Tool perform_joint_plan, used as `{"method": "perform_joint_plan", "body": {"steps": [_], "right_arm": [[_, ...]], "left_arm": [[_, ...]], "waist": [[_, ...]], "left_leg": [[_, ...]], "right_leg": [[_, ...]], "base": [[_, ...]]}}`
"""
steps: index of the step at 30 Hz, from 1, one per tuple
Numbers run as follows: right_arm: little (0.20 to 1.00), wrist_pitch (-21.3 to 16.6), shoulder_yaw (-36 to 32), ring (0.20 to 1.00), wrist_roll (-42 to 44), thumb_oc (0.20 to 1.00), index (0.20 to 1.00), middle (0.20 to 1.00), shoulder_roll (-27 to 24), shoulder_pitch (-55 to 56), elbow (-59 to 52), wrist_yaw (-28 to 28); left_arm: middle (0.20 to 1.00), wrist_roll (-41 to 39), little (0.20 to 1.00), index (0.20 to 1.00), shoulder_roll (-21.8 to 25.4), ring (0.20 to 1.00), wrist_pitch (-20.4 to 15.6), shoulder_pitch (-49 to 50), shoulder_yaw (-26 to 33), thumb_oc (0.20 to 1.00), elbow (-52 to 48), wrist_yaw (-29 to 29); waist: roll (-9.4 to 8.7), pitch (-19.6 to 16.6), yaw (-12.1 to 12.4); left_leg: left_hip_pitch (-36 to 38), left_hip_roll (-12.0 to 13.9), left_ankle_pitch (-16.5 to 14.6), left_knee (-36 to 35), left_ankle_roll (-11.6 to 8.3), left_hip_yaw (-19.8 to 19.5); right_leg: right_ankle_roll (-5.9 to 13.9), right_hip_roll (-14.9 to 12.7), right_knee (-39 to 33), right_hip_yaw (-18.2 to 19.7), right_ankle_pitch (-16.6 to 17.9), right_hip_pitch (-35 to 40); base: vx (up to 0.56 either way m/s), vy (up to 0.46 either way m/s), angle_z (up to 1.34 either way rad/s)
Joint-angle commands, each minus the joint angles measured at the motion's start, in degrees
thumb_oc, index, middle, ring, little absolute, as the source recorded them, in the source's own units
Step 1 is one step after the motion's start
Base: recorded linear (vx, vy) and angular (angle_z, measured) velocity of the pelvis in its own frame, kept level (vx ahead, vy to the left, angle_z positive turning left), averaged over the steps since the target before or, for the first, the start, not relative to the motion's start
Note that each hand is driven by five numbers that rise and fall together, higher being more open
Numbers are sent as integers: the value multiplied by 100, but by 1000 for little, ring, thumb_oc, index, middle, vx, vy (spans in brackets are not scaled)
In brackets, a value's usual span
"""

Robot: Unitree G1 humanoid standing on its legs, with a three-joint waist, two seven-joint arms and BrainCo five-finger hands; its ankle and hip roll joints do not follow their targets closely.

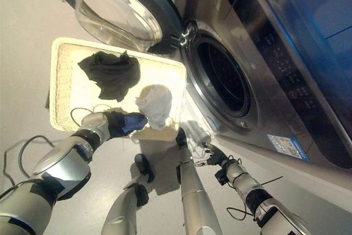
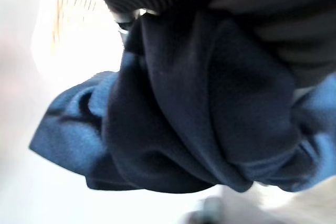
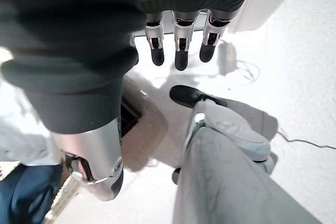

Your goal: Put the clothes into the washing machine.

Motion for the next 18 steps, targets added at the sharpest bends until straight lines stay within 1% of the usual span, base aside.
{"method": "perform_joint_plan", "body": {"steps": [1, 3, 4, 5, 7, 8, 9, 10, 11, 13, 15, 16, 17, 18], "right_arm": [[1000, -193, -269, 1000, 53, 1000, 1000, 1000, -290, 340, -432, -106], [1000, -216, -383, 1000, 110, 1000, 1000, 1000, -323, 385, -568, -179], [1000, -233, -401, 1000, 141, 1000, 1000, 1000, -333, 403, -597, -204], [1000, -334, -469, 1000, 215, 1000, 1000, 1000, -366, 455, -678, -282], [1000, -349, -487, 1000, 235, 1000, 1000, 1000, -370, 453, -705, -305], [1000, -497, -607, 1000, 339, 1000, 1000, 1000, -402, 525, -959, -454], [1000, -507, -656, 1000, 399, 1000, 1000, 1000, -425, 573, -1102, -518], [1000, -600, -726, 1000, 441, 1000, 1000, 1000, -443, 634, -1284, -653], [1000, -649, -868, 1000, 500, 1000, 1000, 1000, -475, 696, -1556, -762], [1000, -719, -997, 1000, 541, 1000, 1000, 1000, -485, 782, -1901, -897], [1000, -784, -1065, 1000, 548, 1000, 1000, 1000, -481, 823, -2067, -957], [1000, -879, -1202, 1000, 581, 1000, 1000, 1000, -444, 883, -2383, -956], [1000, -971, -1310, 1000, 665, 1000, 1000, 1000, -393, 928, -2675, -887], [1000, -1005, -1346, 1000, 684, 1000, 1000, 1000, -357, 939, -2769, -841]], "left_arm": [[200, -508, 200, 200, 529, 200, -880, 392, 571, 200, -277, 715], [200, -614, 200, 200, 670, 200, -1042, 578, 728, 200, -586, 1021], [200, -638, 200, 200, 711, 200, -1092, 618, 774, 200, -655, 1084], [200, -809, 200, 200, 857, 200, -1214, 733, 888, 200, -918, 1263], [200, -842, 200, 200, 880, 200, -1212, 758, 920, 200, -992, 1299], [200, -1101, 200, 200, 983, 200, -1439, 967, 1191, 200, -1394, 1638], [200, -1171, 200, 200, 1033, 200, -1494, 1071, 1298, 200, -1607, 1692], [200, -1268, 200, 200, 1052, 200, -1562, 1214, 1407, 200, -1875, 1761], [200, -1379, 200, 200, 1088, 200, -1608, 1433, 1562, 200, -2263, 1775], [200, -1430, 200, 200, 1077, 200, -1691, 1711, 1720, 200, -2657, 1787], [200, -1470, 200, 200, 1069, 200, -1773, 1862, 1777, 200, -2841, 1773], [200, -1745, 200, 200, 1020, 200, -1931, 2217, 1879, 200, -3318, 1640], [200, -2096, 200, 200, 948, 200, -2126, 2546, 2002, 200, -3750, 1360], [200, -2201, 200, 200, 927, 200, -2174, 2681, 2004, 200, -3962, 1257]], "waist": [[258, -5, 178], [294, -5, 309], [300, -5, 338], [317, -5, 425], [317, -5, 442], [335, -35, 544], [346, -74, 582], [360, -119, 631], [390, -173, 695], [414, -227, 750], [426, -272, 777], [465, -347, 837], [503, -415, 899], [527, -445, 922]], "left_leg": [[322, -310, 84, -227, -223, -109], [558, -294, 133, -353, -242, -202], [615, -286, 142, -385, -247, -220], [793, -270, 168, -476, -262, -276], [821, -270, 190, -503, -264, -286], [1023, -233, 249, -668, -285, -354], [1086, -228, 270, -741, -289, -386], [1158, -224, 291, -828, -291, -423], [1252, -214, 306, -928, -297, -472], [1323, -208, 331, -1011, -305, -528], [1337, -206, 361, -1067, -309, -554], [1425, -192, 400, -1193, -315, -610], [1525, -170, 439, -1327, -323, -649], [1574, -164, 454, -1386, -325, -667]], "right_leg": [[63, 485, -569, -276, -82, 441], [47, 474, -568, -404, -162, 699], [43, 469, -570, -429, -185, 764], [32, 465, -585, -501, -248, 967], [29, 461, -584, -515, -252, 996], [23, 459, -602, -605, -321, 1205], [20, 459, -618, -634, -344, 1270], [18, 455, -643, -672, -367, 1343], [17, 449, -666, -728, -407, 1449], [17, 445, -688, -766, -432, 1533], [14, 441, -713, -782, -431, 1557], [7, 447, -765, -823, -454, 1661], [1, 453, -830, -865, -481, 1781], [-3, 456, -863, -882, -494, 1843]], "base": [[-40, -94, 23], [-47, -109, 32], [-47, -107, 36], [-44, -88, 32], [-43, -80, 26], [-46, -104, 35], [-60, -140, 44], [-26, -101, 33], [-28, -82, 23], [-20, -57, 17], [-16, -50, 17], [-8, -84, 15], [-1, -89, 10], [6, -51, 7]]}}
